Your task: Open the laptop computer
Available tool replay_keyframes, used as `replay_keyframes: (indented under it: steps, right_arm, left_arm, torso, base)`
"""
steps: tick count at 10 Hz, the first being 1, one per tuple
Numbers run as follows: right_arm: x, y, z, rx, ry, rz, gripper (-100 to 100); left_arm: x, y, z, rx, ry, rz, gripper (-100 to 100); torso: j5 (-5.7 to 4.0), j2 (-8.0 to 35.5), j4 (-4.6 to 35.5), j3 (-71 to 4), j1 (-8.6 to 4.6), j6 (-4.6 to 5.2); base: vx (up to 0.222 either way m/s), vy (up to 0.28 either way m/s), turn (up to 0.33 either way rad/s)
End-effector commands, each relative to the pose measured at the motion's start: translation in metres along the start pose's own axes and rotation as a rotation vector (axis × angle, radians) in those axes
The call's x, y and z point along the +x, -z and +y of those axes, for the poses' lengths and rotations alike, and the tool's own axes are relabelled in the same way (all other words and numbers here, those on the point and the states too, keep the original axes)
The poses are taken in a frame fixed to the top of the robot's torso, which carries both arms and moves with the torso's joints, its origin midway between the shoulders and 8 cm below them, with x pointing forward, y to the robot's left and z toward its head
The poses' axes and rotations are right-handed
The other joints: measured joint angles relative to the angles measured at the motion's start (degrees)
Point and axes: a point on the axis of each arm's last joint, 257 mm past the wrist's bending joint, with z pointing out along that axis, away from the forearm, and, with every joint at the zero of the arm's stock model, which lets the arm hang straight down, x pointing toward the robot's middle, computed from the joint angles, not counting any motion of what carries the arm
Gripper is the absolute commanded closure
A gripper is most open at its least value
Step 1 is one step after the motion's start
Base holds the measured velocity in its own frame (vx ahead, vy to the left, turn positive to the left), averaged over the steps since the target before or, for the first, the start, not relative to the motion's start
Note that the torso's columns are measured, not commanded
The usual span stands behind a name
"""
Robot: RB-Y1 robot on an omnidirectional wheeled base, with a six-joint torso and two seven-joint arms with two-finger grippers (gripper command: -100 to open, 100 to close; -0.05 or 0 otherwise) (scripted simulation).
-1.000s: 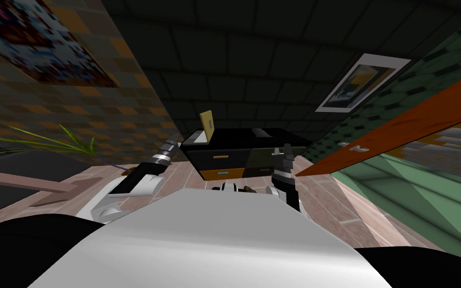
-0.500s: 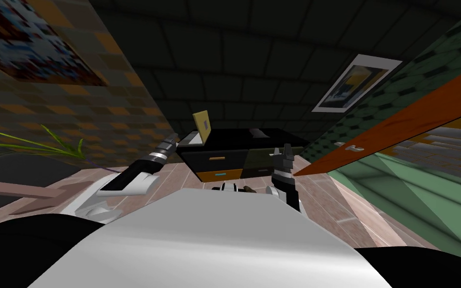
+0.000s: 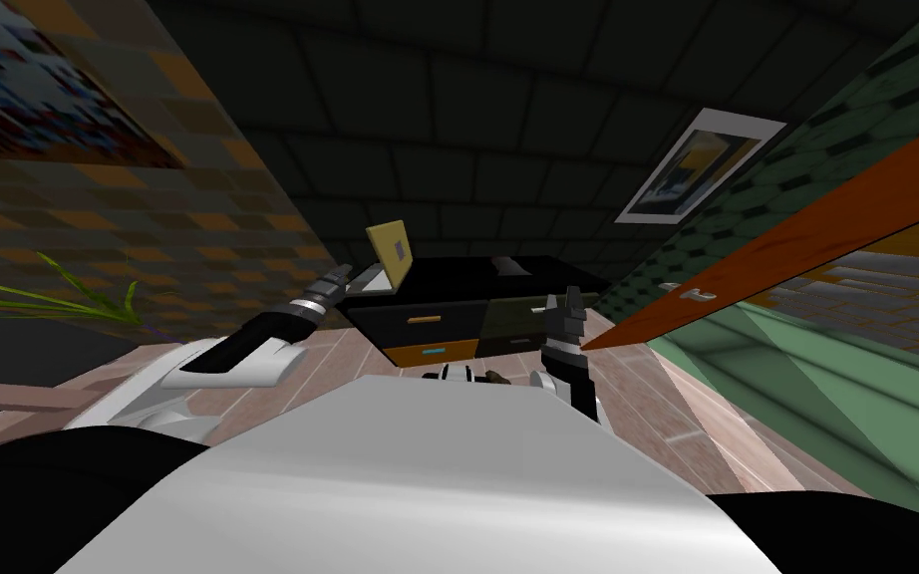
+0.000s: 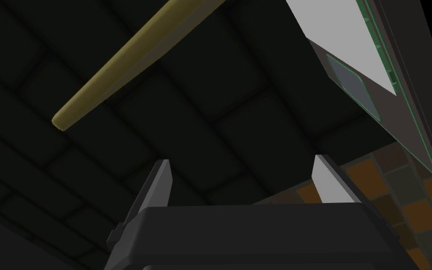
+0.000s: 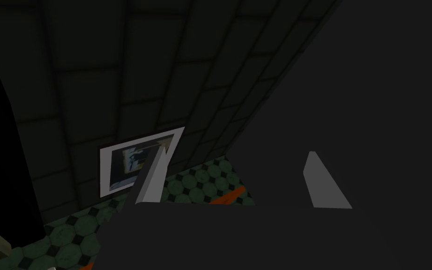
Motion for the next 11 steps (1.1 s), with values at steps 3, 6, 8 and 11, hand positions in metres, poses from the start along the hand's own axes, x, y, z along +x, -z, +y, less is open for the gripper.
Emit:
replay_keyframes:
  steps: [3,6,8,11]
  right_arm:
    - [0.0,0.0,0.0,0.0,0.0,0.0,0]
    - [0.0,0.0,0.0,0.0,0.0,0.0,0]
    - [0.0,0.0,0.0,0.0,0.0,0.0,0]
    - [0.0,0.0,0.0,0.0,0.0,0.0,0]
  left_arm:
    - [-0.015,-0.001,0.003,-0.072,-0.059,0.004,-100]
    - [-0.02,-0.001,0.002,-0.104,-0.088,0.005,-100]
    - [-0.024,0.0,-0.004,-0.118,-0.114,0.008,-100]
    - [-0.024,0.002,-0.016,-0.12,-0.144,0.016,-100]
  torso:
    - [-0.01,0.03,0.01,0.02,-0.02,0.0]
    - [0.01,0.1,0.03,0.06,0.06,-0.01]
    - [0.0,0.03,0.01,0.02,0.02,-0.01]
    - [-0.01,0.07,0.02,0.04,0.0,-0.01]
  base:
    - [0.051,-0.065,-0.039]
    - [0.039,-0.058,-0.026]
    - [0.051,-0.054,-0.034]
    - [0.038,-0.055,-0.024]
